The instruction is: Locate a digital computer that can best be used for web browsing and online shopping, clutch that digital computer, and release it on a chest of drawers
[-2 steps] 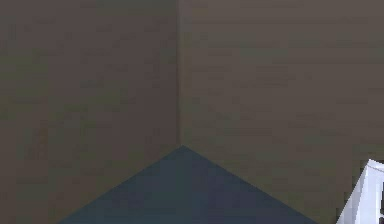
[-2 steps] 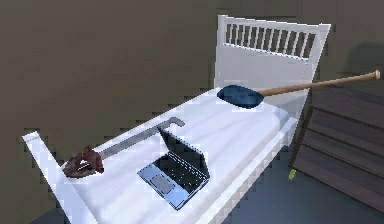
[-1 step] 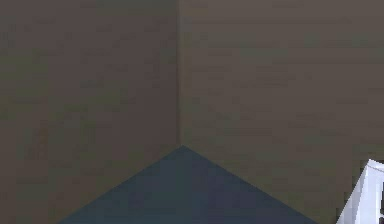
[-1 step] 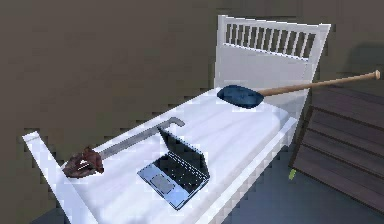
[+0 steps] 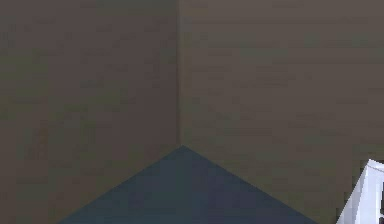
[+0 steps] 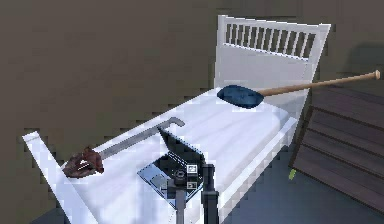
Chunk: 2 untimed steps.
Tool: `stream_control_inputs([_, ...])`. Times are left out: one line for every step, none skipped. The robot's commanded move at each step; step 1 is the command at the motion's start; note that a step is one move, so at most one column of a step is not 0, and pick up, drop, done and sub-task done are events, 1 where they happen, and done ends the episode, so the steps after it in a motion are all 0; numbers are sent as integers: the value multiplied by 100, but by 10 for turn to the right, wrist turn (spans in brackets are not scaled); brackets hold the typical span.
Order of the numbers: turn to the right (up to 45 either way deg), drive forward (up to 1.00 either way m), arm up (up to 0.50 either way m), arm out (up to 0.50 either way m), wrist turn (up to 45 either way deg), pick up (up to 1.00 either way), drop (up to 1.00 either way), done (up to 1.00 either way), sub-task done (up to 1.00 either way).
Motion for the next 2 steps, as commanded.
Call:
stream_control_inputs([0, 0, 0, 0, 450, 0, 0, 0, 0])
stream_control_inputs([0, 0, 0, 0, 450, 0, 0, 0, 0])
